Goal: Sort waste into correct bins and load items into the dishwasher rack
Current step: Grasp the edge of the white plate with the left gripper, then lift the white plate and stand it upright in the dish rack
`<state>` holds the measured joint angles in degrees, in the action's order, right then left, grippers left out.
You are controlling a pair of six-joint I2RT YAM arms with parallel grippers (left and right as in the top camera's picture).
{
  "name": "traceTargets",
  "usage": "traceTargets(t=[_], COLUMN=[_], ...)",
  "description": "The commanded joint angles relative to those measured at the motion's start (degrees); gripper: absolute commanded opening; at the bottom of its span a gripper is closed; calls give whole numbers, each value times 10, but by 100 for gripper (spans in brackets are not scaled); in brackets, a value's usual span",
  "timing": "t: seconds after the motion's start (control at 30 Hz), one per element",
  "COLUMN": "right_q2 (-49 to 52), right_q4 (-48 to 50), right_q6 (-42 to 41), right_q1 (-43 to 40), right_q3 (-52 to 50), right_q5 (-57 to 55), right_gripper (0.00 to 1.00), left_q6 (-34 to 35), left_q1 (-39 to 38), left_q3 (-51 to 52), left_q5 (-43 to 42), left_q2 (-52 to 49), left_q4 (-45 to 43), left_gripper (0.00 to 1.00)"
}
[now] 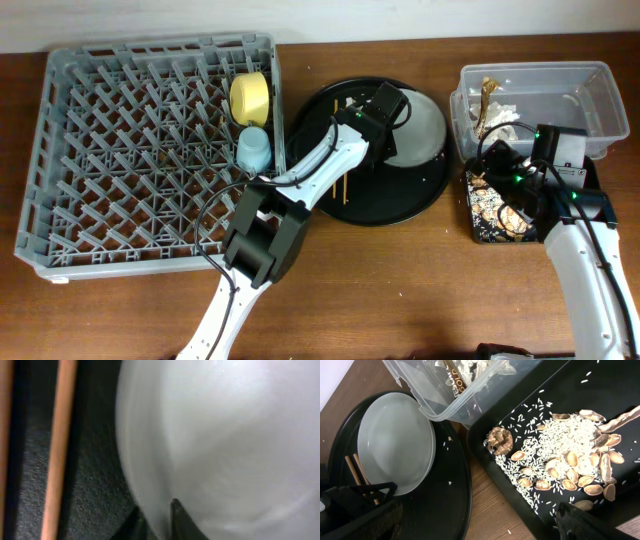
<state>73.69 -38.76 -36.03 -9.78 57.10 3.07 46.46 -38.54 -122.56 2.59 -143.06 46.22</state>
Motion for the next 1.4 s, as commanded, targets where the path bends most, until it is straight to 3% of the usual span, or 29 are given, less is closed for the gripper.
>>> traceTargets(t=[0.0,0.1,0.27,0.37,0.47,0.5,0.6,0.67,0.83,0.97,1.37], right_q2=[0,0,0,0,0,0,0,0,0,1,1], right_q4=[0,0,2,2,2,2,2,2,5,5,5], right_q6=[-3,-3,-3,-3,-3,-3,-3,-3,-3,-3,-3], right_q1=[-4,-4,-4,-4,-4,-4,-4,-4,-4,-4,-4], right_q3=[-1,-1,-1,-1,-1,-1,-1,-1,-1,-1,-1], right_q5=[2,2,2,2,2,2,10,10,10,10,10], right_gripper=[99,99,99,98,99,98,99,98,98,99,98], left_q6=[-2,-3,-93,-267,-373,-461,-536,-580,-615,-615,-607], left_q1=[0,5,18,19,20,27,65,121,238,282,292], left_q3=[-1,-1,-1,-2,-2,-2,-2,-2,-2,-2,-1], left_q5=[14,40,124,292,393,428,518,517,516,516,514], left_q2=[-14,-10,51,146,218,249,278,278,278,257,154], left_q4=[8,40,44,15,4,-4,-15,-50,-106,-113,-115], left_gripper=[3,1,1,0,0,0,0,0,0,0,0])
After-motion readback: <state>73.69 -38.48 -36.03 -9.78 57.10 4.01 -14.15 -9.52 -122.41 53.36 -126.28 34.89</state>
